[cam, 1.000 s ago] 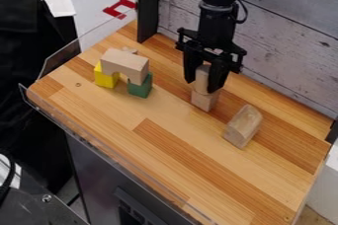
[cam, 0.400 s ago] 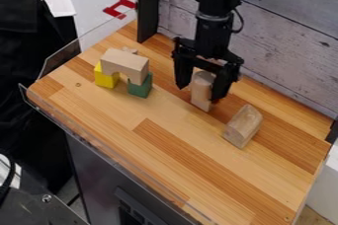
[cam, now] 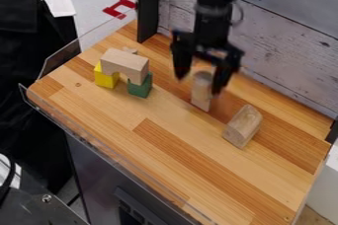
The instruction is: Put the cylinder on top of the cube in the middle of the table
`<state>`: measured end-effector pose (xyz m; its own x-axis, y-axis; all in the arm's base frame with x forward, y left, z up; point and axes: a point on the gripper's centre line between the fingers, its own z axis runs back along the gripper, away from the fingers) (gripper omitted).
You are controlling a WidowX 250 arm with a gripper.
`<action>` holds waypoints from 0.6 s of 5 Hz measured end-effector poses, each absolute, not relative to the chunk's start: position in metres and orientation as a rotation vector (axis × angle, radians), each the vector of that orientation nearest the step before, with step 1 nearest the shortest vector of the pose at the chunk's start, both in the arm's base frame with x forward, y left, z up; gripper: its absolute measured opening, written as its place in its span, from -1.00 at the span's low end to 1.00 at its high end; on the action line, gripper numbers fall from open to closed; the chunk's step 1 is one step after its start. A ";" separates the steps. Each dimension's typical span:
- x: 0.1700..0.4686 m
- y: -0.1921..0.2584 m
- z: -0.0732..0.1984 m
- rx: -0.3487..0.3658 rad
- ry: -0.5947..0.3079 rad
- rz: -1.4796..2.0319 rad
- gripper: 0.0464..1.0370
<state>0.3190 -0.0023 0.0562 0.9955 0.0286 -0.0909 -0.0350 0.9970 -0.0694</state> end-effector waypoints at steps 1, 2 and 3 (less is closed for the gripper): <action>0.320 0.000 0.091 -0.052 0.029 0.012 0.92; 0.313 0.000 0.120 -0.038 -0.038 -0.003 0.92; 0.298 0.006 0.127 -0.049 -0.042 0.009 0.92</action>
